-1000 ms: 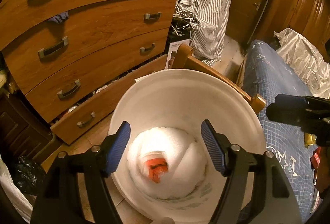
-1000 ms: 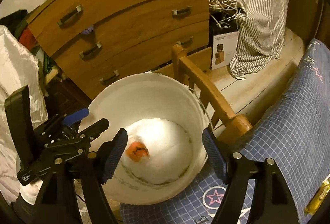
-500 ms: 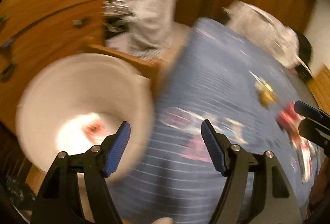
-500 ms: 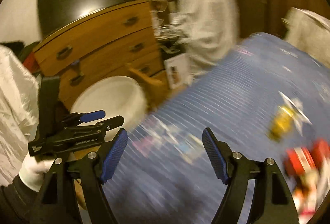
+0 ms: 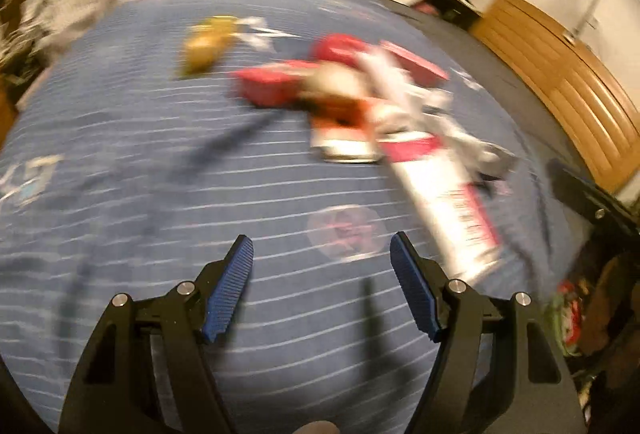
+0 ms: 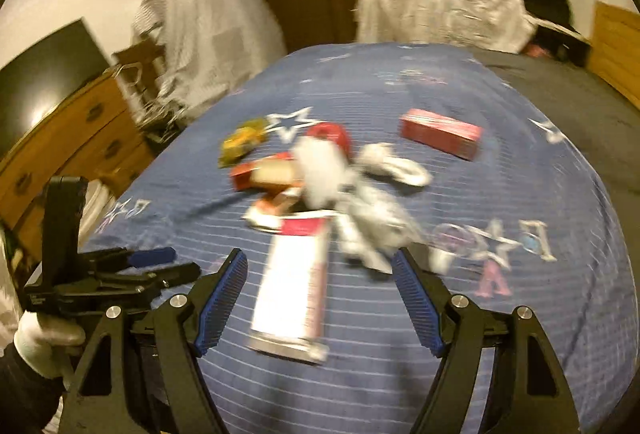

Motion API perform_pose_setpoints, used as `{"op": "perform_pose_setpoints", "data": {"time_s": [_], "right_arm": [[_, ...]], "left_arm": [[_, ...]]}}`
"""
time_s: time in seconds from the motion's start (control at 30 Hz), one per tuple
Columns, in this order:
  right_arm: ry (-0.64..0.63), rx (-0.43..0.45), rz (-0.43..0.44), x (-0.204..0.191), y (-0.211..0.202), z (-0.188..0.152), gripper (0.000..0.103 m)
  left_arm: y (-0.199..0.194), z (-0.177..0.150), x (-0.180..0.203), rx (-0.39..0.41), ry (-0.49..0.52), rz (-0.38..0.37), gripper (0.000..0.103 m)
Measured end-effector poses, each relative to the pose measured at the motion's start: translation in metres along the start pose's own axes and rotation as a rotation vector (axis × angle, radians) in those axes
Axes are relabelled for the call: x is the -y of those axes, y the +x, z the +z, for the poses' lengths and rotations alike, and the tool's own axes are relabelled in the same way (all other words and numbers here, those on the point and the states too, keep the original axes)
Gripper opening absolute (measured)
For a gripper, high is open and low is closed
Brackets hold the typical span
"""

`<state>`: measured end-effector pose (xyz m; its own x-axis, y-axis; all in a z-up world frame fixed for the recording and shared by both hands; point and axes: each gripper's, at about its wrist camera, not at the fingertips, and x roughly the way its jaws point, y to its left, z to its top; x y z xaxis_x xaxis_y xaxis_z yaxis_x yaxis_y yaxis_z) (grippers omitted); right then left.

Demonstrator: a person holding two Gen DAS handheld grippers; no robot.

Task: Collect trash
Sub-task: 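Move both tools back over the trash on the bed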

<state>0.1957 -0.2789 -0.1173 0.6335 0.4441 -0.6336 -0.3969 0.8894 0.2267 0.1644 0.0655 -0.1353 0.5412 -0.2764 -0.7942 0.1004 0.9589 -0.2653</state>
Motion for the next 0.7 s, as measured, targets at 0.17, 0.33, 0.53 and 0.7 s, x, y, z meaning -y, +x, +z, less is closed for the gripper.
{"op": "perform_pose_setpoints", "data": {"time_s": [0.17, 0.33, 0.53, 0.7], "right_arm": [[0.061, 0.023, 0.001, 0.041, -0.011, -0.011, 0.076], [0.093, 0.027, 0.006, 0.056, -0.010, -0.014, 0.076], [0.065, 0.016, 0.024, 0.041, 0.002, -0.009, 0.076], [0.040, 0.006, 0.072, 0.026, 0.019, -0.002, 0.076]], "left_arm": [[0.039, 0.015, 0.067, -0.030, 0.060, -0.031, 0.080], [0.082, 0.017, 0.095, -0.080, 0.119, 0.092, 0.082], [0.081, 0.015, 0.073, -0.064, 0.109, 0.172, 0.082], [0.061, 0.010, 0.018, -0.064, 0.053, 0.210, 0.082]]}}
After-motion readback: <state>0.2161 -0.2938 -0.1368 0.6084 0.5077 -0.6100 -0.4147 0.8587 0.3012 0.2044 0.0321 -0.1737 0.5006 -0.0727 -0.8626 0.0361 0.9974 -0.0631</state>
